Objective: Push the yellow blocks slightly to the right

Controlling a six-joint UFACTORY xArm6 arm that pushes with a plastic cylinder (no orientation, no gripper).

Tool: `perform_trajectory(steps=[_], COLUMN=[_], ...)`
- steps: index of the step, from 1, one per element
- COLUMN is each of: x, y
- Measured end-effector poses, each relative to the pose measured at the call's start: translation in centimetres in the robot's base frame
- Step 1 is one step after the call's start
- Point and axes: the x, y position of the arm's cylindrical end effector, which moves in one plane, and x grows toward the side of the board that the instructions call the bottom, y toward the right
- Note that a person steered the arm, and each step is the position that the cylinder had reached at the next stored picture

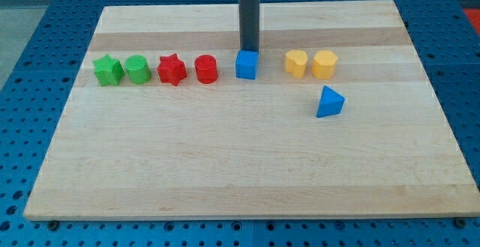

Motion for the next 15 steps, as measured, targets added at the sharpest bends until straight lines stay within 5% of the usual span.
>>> perform_trajectory(steps=[5, 15], x=[0.5, 2.8], y=[5.3, 2.0])
